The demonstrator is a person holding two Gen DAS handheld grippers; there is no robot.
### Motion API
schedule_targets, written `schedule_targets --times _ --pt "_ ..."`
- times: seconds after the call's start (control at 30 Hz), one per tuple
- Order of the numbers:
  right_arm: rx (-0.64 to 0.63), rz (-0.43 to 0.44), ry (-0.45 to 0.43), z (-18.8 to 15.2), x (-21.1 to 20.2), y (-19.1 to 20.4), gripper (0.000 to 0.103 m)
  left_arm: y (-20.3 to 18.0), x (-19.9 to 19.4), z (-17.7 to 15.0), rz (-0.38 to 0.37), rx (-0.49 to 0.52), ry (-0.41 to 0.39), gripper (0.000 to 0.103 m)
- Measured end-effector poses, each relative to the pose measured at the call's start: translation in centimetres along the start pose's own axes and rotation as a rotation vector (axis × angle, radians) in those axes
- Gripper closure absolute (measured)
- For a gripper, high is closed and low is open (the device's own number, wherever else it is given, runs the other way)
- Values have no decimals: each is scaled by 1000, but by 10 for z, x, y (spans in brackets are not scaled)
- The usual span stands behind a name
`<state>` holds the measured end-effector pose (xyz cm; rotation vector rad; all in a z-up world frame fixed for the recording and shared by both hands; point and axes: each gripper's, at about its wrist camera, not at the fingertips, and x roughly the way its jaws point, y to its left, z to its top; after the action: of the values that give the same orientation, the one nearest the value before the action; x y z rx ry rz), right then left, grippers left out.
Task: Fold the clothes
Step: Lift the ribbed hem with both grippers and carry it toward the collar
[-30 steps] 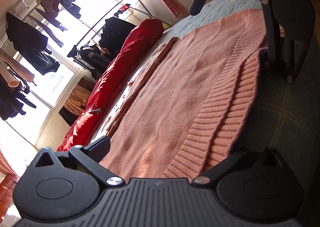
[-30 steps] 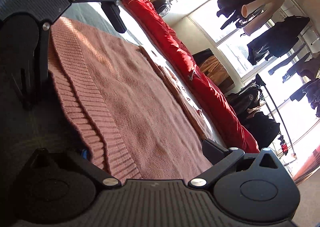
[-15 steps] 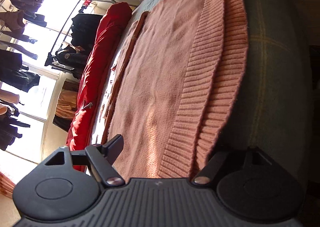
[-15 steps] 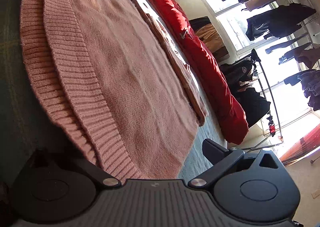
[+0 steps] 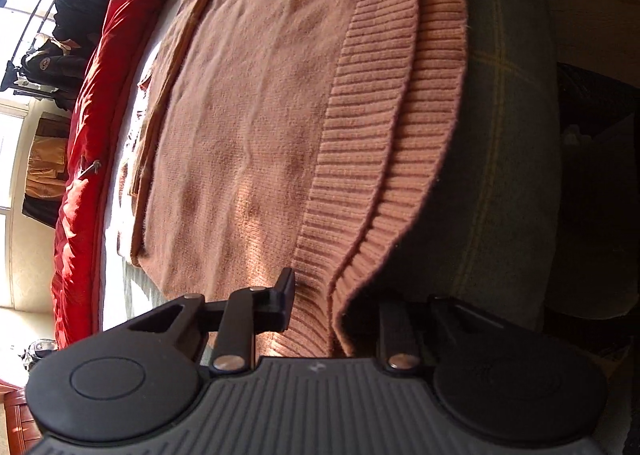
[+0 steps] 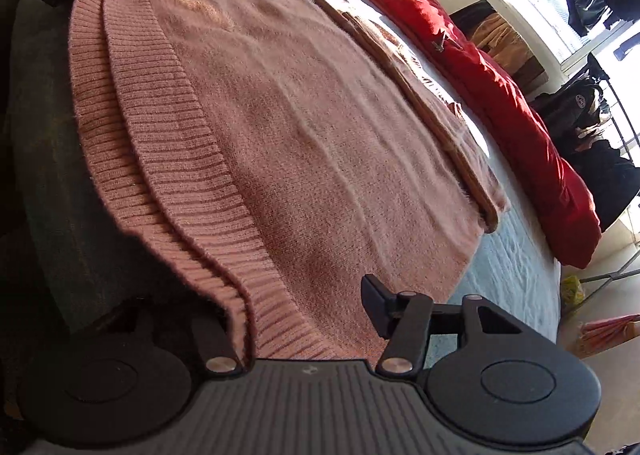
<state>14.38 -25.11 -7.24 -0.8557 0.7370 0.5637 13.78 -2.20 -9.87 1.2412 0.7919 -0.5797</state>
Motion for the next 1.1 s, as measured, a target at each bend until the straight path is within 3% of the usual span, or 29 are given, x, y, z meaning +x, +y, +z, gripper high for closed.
schedule_targets --times 0.13,0.27,0.6,1.1 --pt "33 127 12 0 1 -6 83 11 1 4 -56 -31 28 94" --pt "4 180 20 5 0 -11 88 23 -1 9 -61 -44 44 98" --pt "-80 234 -23 26 -8 -50 95 65 -7 23 28 -123 44 98" --pt "-146 140 -58 61 24 -107 95 121 14 32 133 -204 13 98"
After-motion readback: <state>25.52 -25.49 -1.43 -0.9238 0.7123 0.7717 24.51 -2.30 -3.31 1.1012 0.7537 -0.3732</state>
